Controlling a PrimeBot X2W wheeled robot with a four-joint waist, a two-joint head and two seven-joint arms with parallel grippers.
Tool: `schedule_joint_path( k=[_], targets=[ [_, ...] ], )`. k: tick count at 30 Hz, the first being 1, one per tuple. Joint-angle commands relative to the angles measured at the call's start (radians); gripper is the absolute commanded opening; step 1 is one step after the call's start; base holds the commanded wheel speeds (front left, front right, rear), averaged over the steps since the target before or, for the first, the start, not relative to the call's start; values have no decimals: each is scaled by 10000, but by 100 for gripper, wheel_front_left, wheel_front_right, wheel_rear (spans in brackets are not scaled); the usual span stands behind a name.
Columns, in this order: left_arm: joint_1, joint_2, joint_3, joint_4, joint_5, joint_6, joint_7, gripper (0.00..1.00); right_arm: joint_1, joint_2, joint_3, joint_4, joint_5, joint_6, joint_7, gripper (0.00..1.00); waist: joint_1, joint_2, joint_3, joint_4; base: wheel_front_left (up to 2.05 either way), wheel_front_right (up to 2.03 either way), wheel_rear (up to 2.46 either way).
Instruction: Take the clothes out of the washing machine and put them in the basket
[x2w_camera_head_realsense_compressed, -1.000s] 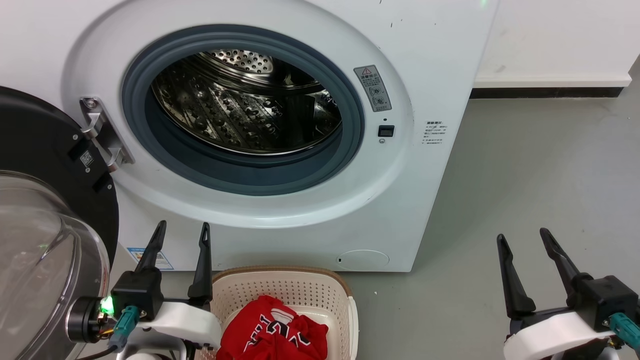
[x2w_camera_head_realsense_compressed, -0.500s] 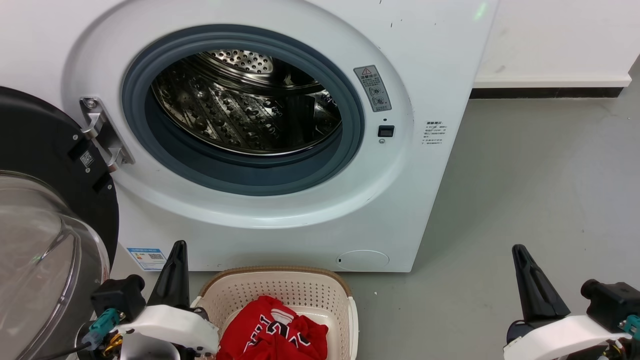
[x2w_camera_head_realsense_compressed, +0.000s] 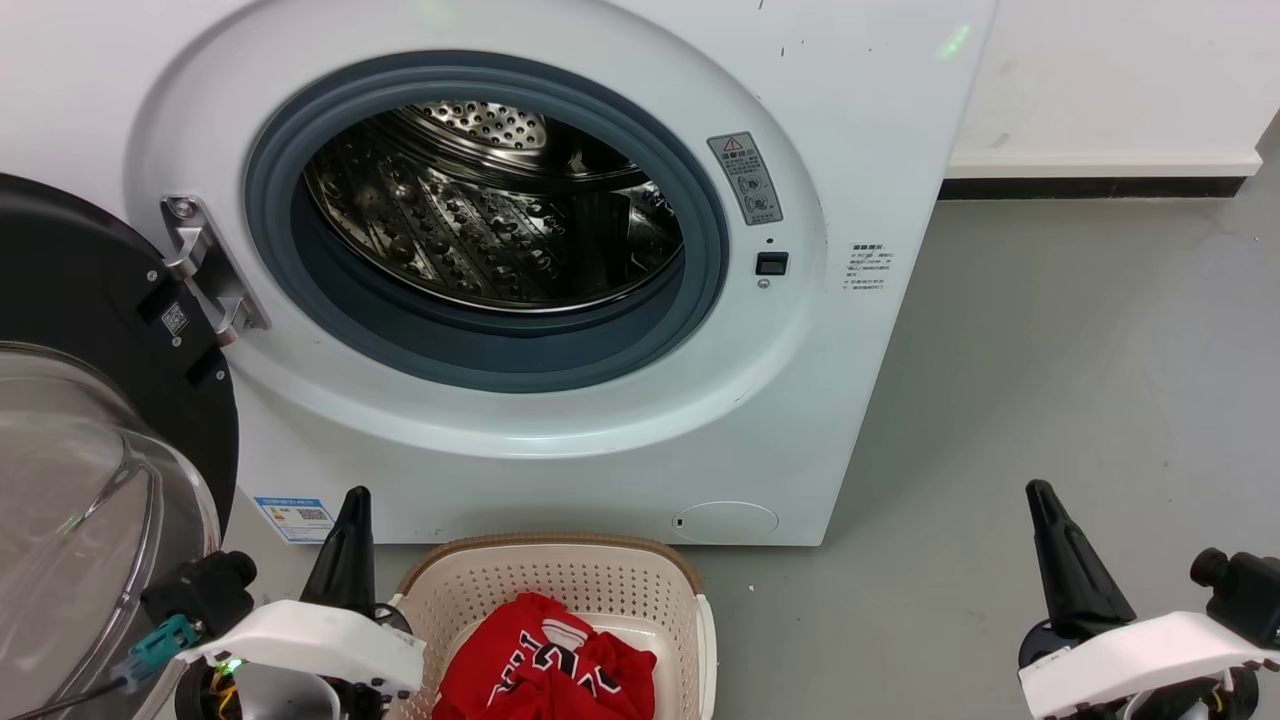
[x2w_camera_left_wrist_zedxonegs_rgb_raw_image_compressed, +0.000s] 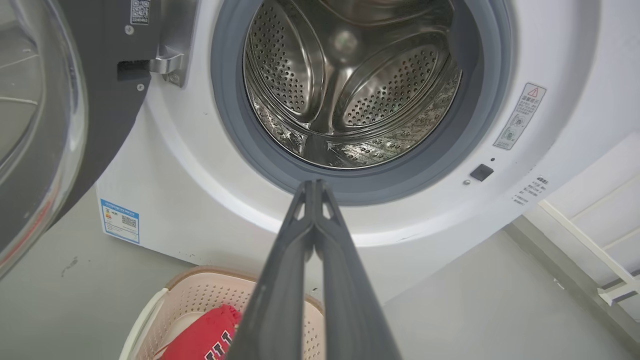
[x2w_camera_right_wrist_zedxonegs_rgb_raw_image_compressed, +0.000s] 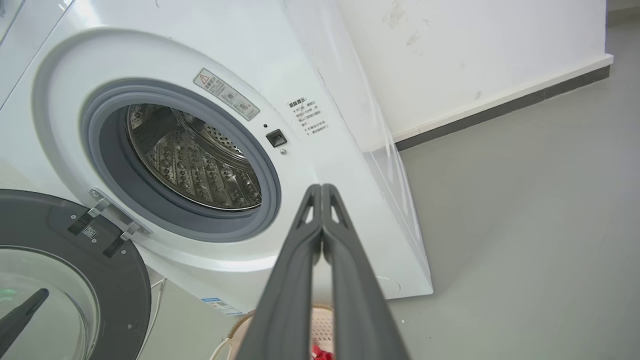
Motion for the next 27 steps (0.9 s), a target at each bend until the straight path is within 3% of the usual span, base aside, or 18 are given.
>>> schedule_joint_path(
  k=[1,27],
  targets=[
    [-296,14,98,-56,-440,-85,66,0,-294,-102,-13,15,506,0,33,0,0,0,-4,0,0,0,0],
    [-523,-227,565,433,-3841,-455,677,0,-779,-184,-143,894,4215,-1,271,0,-1,0,-51,3,0,0,0]
  ],
)
